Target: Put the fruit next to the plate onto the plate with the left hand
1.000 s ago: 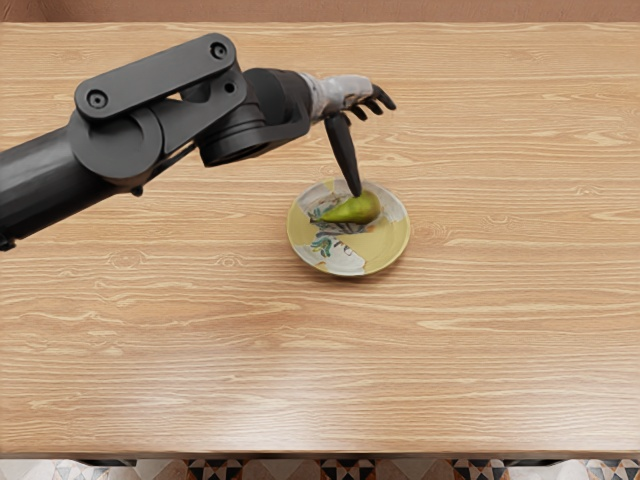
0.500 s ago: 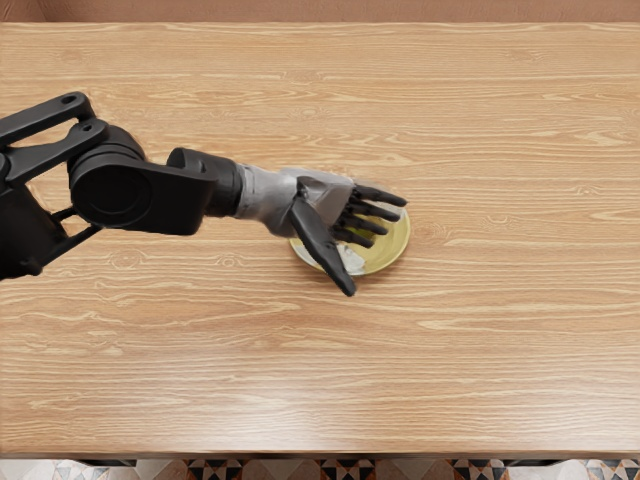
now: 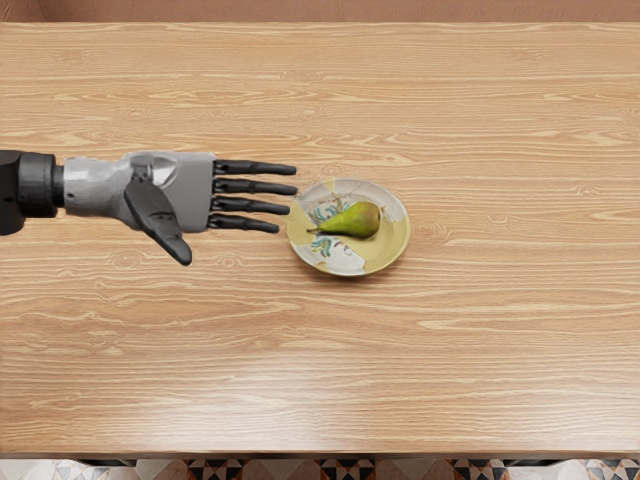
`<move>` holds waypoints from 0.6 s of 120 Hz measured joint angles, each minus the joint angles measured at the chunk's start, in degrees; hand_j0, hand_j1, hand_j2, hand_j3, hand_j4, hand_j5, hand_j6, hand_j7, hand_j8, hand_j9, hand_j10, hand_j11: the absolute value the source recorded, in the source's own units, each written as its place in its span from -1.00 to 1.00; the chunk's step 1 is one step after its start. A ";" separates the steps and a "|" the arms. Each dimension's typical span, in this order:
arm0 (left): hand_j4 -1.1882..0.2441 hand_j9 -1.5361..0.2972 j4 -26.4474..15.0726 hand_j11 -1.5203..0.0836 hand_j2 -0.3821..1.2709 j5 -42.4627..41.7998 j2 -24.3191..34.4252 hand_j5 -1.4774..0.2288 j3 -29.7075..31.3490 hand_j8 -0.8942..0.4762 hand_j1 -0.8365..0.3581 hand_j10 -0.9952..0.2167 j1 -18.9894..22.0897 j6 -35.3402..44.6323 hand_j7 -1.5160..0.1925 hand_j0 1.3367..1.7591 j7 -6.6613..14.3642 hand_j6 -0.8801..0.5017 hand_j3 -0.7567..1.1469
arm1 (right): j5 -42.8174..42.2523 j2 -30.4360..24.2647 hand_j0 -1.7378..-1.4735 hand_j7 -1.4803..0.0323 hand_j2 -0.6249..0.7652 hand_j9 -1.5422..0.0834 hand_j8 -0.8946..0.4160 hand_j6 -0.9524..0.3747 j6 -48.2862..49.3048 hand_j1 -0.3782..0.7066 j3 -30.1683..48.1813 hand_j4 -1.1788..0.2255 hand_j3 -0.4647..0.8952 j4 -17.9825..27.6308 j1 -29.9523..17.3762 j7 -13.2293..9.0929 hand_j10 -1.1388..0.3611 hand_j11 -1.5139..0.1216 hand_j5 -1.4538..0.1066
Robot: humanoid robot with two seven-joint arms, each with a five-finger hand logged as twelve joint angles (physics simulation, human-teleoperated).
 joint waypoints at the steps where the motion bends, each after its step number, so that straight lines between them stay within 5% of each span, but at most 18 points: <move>1: 0.61 0.63 0.01 0.84 -0.53 -0.09 0.30 0.68 0.00 0.26 0.92 0.59 0.00 -0.07 0.72 0.52 0.00 0.23 -0.20 | 0.00 0.00 -0.40 0.96 -0.10 0.90 0.37 0.43 0.00 -0.95 0.00 0.68 -0.32 0.00 0.00 0.00 0.52 0.85 0.86; 47: 0.62 0.64 1.42 0.85 -0.53 -1.79 12.66 0.69 0.99 0.27 0.93 0.60 1.32 -0.86 0.73 0.52 0.00 0.24 -0.20 | -0.01 0.00 -0.40 0.96 -0.10 0.90 0.36 0.43 0.00 -0.95 0.00 0.68 -0.32 0.10 0.00 0.00 0.52 0.85 0.86; 72: 0.63 0.64 1.93 0.85 -0.53 -2.96 13.62 0.69 1.16 0.27 0.93 0.60 1.77 -0.89 0.74 0.52 0.00 0.24 -0.20 | 0.00 0.00 -0.40 0.96 -0.10 0.90 0.36 0.43 0.00 -0.95 0.00 0.68 -0.32 0.17 0.00 0.00 0.52 0.85 0.86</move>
